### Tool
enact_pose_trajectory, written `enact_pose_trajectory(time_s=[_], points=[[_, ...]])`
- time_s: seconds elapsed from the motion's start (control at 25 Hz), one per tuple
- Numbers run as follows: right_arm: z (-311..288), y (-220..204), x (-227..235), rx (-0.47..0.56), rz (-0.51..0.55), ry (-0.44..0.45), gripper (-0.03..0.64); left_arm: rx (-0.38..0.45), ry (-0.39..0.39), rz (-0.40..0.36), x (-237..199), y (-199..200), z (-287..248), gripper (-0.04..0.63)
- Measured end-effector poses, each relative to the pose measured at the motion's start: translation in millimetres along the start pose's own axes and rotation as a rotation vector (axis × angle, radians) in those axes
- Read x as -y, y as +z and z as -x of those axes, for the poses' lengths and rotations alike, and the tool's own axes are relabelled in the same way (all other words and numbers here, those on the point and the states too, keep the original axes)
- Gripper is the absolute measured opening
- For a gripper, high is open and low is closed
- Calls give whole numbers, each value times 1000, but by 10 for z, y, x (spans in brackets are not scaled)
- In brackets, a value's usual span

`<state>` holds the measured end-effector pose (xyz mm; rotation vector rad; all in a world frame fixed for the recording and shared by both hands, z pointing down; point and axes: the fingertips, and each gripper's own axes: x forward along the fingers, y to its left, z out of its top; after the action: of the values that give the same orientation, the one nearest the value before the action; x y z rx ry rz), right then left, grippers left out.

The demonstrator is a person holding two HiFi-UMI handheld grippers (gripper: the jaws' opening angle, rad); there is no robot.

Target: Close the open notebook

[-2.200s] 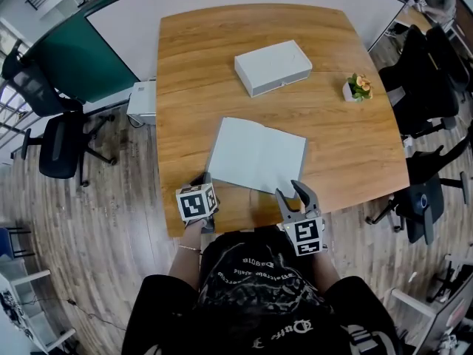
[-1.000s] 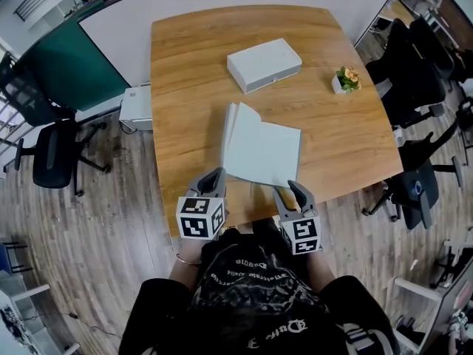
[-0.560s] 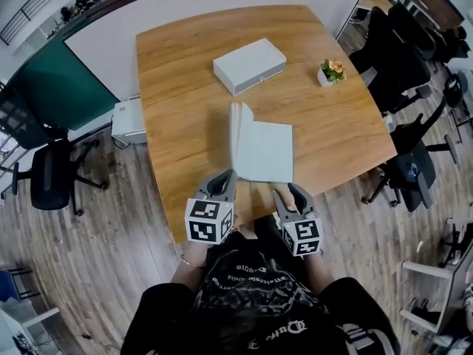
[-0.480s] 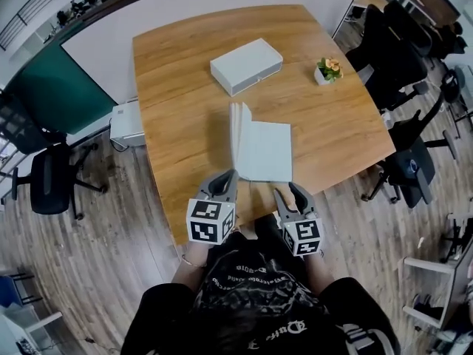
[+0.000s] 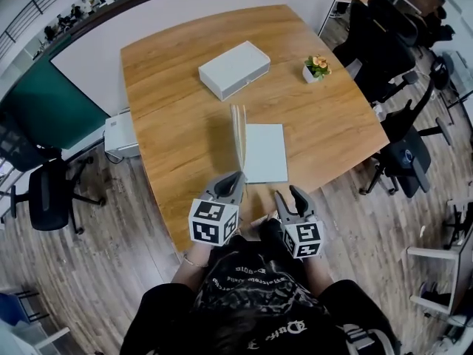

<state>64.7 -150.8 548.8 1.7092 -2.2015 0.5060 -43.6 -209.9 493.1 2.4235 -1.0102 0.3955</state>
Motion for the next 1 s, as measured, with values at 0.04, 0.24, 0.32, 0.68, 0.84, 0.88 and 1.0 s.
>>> enact_pose_trajectory(time_s=[0.04, 0.24, 0.32, 0.68, 0.84, 0.88, 1.0], points=[[9, 11, 21, 4, 3, -1, 175, 1, -10, -3, 42, 3, -24, 29], [34, 0, 169, 3, 11, -5, 175, 8, -51, -15, 241, -4, -169, 29], [34, 13, 213, 3, 16, 1, 176, 7, -56, -12, 292, -6, -221, 28], [87, 4, 544, 4, 18, 30, 175, -6, -63, 33, 562, -71, -472, 29], [71, 13, 625, 0, 14, 60, 175, -19, -46, 35, 668, -116, -596, 28], [67, 16, 642, -1, 15, 67, 175, -23, -42, 35, 690, -129, -629, 28], [77, -14, 698, -8, 29, 81, 175, -37, -29, 34, 742, -175, -706, 28]])
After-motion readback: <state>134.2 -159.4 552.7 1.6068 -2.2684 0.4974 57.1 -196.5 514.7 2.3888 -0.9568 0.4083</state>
